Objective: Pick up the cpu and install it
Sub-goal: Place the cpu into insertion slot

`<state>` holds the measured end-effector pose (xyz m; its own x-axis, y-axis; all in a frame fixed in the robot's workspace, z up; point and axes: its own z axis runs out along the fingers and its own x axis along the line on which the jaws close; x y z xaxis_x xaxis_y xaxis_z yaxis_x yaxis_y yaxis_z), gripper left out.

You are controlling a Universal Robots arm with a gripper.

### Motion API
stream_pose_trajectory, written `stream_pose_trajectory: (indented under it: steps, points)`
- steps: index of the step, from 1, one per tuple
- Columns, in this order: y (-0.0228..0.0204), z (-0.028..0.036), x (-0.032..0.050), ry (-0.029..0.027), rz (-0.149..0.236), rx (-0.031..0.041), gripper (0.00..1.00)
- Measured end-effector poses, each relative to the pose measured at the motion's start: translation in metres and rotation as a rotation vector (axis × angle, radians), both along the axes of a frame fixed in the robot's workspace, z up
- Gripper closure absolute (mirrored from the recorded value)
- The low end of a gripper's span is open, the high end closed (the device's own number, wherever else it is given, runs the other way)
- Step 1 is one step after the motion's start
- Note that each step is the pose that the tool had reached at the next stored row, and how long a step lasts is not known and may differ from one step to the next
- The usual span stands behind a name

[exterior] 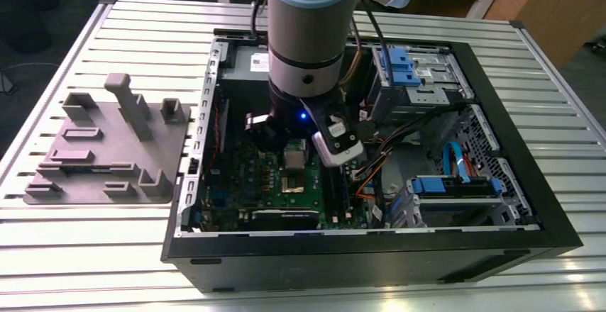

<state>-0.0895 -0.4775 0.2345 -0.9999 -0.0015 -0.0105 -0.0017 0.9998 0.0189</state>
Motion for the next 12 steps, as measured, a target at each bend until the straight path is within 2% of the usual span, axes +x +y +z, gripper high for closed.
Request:
stream_pose_trajectory:
  steps: [8,12]
  points:
    - [0.0000,-0.0142,0.0000,0.0000,0.000,-0.0001,0.53]
    - [0.0000,-0.0150,0.0000,0.0001,0.000,-0.0002,0.53]
